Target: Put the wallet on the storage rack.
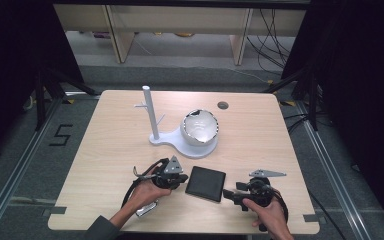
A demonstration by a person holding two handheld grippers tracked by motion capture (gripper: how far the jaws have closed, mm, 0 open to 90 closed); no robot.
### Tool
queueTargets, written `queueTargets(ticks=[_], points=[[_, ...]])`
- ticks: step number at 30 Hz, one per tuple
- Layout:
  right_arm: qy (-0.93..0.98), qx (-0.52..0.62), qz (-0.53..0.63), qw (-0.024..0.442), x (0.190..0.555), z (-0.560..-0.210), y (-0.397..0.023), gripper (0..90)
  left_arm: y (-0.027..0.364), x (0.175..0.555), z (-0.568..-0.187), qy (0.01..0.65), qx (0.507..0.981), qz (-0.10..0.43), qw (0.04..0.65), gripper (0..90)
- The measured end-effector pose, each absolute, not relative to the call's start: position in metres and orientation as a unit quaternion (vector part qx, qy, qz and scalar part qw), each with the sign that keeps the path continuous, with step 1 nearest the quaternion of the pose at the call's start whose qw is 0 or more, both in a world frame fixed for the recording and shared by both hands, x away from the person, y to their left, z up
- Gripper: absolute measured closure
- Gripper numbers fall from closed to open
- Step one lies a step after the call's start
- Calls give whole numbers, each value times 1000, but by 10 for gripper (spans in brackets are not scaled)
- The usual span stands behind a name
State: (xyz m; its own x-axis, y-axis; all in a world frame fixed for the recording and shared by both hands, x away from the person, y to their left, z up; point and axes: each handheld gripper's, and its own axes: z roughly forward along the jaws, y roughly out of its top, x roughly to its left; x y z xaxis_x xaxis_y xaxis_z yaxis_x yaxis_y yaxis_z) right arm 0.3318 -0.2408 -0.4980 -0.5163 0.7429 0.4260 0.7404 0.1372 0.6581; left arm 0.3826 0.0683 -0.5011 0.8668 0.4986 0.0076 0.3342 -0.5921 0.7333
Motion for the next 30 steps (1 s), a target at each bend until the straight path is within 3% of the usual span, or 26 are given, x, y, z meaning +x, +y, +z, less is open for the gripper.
queueTargets(ticks=[16,30], points=[[765,485,423,4,339,-503,-235,302,62,386,-510,230,894,85,375,889],[761,492,423,-7,354,-506,-231,321,45,365,-507,169,918,61,354,879]])
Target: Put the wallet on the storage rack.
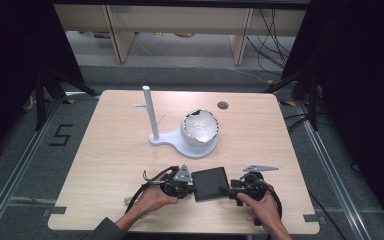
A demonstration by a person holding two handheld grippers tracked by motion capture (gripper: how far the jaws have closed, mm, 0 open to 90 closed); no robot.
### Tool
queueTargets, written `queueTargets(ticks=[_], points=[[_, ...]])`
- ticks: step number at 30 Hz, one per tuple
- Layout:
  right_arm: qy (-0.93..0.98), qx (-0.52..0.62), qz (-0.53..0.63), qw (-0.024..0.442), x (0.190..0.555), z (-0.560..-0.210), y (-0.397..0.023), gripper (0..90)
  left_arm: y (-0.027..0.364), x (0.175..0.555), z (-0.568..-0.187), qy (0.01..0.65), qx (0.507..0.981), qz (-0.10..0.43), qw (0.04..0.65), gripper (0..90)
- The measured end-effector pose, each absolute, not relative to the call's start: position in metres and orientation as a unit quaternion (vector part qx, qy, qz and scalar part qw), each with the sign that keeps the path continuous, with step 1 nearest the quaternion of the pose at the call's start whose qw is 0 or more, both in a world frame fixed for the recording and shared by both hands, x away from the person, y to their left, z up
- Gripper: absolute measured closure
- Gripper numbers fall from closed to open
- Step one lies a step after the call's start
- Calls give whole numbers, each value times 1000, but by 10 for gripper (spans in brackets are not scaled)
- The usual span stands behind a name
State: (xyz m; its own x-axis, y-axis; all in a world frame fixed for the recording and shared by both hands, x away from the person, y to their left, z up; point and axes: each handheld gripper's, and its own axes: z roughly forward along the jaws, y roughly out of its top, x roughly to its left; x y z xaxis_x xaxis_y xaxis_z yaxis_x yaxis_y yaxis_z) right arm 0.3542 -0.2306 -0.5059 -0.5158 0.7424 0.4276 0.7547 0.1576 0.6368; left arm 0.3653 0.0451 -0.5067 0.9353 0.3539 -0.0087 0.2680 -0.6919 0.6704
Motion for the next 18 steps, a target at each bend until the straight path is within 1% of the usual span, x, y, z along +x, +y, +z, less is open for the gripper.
queueTargets(ticks=[2,3,5,7,11,14,16,17,18], points=[[-762,-493,-421,6,358,-506,-231,327,43,363,-506,164,920,62,350,878],[-762,-495,-418,4,361,-506,-230,329,40,361,-508,179,911,58,366,878],[-763,-498,-413,4,365,-506,-229,334,41,362,-506,160,922,58,349,878],[-761,-500,-413,3,371,-507,-228,348,38,359,-508,184,910,54,368,878],[-763,-500,-409,-3,379,-507,-225,358,38,360,-508,180,912,54,366,879],[-764,-502,-406,6,384,-506,-224,370,39,361,-506,163,921,58,348,882],[-762,-507,-403,7,386,-507,-222,388,37,359,-507,183,912,56,364,883],[-761,-507,-405,12,387,-507,-221,392,39,361,-506,167,920,59,349,883],[-762,-503,-408,17,388,-507,-221,403,39,361,-505,164,922,59,346,884]])
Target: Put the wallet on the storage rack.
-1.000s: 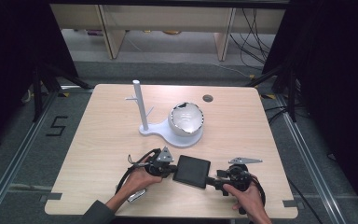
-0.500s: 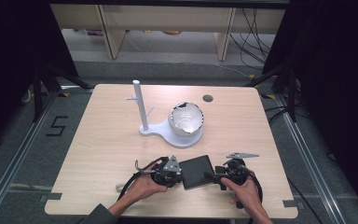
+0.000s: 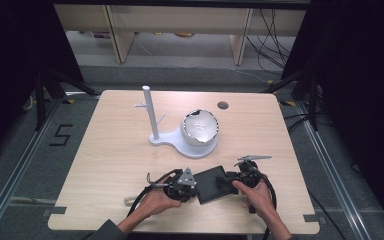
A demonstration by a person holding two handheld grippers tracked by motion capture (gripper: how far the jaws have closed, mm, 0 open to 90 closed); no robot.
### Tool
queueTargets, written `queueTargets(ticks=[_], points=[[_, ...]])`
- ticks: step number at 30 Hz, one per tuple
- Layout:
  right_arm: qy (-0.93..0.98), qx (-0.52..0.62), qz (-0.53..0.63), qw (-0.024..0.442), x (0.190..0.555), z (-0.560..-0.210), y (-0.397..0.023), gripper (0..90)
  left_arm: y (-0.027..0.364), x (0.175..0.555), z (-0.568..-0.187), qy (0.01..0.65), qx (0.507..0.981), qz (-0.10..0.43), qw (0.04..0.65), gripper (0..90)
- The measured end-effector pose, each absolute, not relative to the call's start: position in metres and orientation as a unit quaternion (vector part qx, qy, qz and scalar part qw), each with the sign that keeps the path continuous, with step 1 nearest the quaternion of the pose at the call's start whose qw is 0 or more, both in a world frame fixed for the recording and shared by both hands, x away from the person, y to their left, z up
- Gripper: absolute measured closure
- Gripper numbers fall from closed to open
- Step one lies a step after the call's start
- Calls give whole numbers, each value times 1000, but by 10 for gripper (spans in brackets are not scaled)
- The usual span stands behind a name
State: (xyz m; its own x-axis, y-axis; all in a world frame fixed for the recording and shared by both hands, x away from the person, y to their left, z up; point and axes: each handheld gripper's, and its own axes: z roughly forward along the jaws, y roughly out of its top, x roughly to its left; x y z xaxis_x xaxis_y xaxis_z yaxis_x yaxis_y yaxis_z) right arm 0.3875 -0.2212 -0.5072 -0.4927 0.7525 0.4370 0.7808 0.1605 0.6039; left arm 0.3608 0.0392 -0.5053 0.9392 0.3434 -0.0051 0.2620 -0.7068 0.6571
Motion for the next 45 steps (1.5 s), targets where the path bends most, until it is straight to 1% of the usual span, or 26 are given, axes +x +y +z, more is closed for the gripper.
queueTargets(ticks=[3,9,11,12,14,16,19,24,25,27,35,38,42,43,45], points=[[-759,-509,-406,17,388,-507,-220,426,39,361,-505,165,922,59,346,886],[-732,-535,-420,53,388,-508,-223,438,39,361,-506,164,922,56,347,890],[-721,-542,-428,56,387,-508,-225,471,38,360,-506,166,921,59,347,889],[-717,-541,-434,68,387,-507,-226,486,38,361,-506,165,921,56,348,890],[-706,-546,-443,85,386,-507,-227,543,35,357,-508,188,909,56,368,890],[-711,-537,-444,98,385,-508,-224,585,36,358,-508,185,910,56,366,890],[-723,-522,-441,97,382,-503,-217,601,36,358,-508,185,911,51,366,890],[-727,-512,-446,100,380,-497,-219,667,36,357,-507,186,911,56,365,889],[-726,-509,-450,105,380,-496,-219,676,39,360,-505,160,924,66,340,889],[-727,-505,-453,107,380,-494,-220,702,38,358,-505,163,923,67,342,888],[-728,-496,-460,111,378,-490,-218,739,39,358,-504,162,925,69,338,883],[-727,-493,-463,113,377,-488,-218,756,41,359,-501,168,921,71,344,858],[-729,-481,-476,103,375,-485,-214,772,52,358,-491,181,915,76,353,785],[-722,-493,-471,118,373,-482,-212,774,54,356,-489,199,904,78,371,760],[-729,-475,-483,99,375,-481,-213,776,64,353,-480,209,898,83,379,718]])
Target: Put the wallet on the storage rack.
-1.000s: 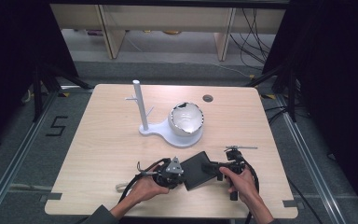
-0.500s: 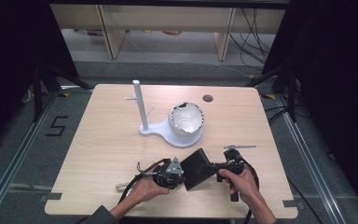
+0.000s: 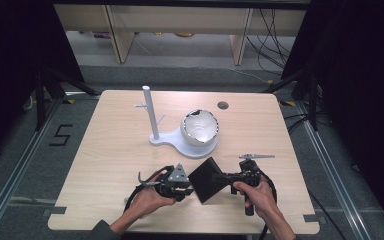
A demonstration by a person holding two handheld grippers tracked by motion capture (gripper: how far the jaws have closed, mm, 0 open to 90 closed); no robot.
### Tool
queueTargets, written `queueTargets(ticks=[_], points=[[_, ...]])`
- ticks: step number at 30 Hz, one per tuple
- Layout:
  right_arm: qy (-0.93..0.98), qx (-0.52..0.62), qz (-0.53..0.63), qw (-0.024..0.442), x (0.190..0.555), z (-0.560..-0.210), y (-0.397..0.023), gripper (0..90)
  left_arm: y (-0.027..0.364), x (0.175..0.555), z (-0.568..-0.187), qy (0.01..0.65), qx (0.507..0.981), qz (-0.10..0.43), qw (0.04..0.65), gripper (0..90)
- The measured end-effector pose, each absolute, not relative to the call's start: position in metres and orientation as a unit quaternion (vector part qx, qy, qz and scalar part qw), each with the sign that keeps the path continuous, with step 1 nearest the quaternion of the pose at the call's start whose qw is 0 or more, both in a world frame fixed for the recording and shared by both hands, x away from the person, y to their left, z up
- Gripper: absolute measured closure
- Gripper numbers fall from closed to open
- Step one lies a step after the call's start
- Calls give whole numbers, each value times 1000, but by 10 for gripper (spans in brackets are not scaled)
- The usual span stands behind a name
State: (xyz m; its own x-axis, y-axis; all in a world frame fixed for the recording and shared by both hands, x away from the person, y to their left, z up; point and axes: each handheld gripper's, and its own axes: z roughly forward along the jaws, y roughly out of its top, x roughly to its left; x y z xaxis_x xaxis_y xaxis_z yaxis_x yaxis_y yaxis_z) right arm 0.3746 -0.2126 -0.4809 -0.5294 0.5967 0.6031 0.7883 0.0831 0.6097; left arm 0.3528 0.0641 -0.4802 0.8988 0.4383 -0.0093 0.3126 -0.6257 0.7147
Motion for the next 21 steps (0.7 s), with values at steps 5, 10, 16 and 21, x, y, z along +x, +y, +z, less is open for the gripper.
queueTargets(ticks=[5,10,16,21], points=[[-723,-468,-499,96,376,-474,-214,778,92,344,-467,230,886,93,391,647],[-724,-460,-505,91,375,-466,-213,778,112,335,-469,250,884,90,384,568],[-725,-456,-508,91,378,-460,-212,778,133,327,-468,270,879,95,381,462],[-721,-463,-506,101,384,-452,-212,778,147,322,-471,291,875,93,376,392]])
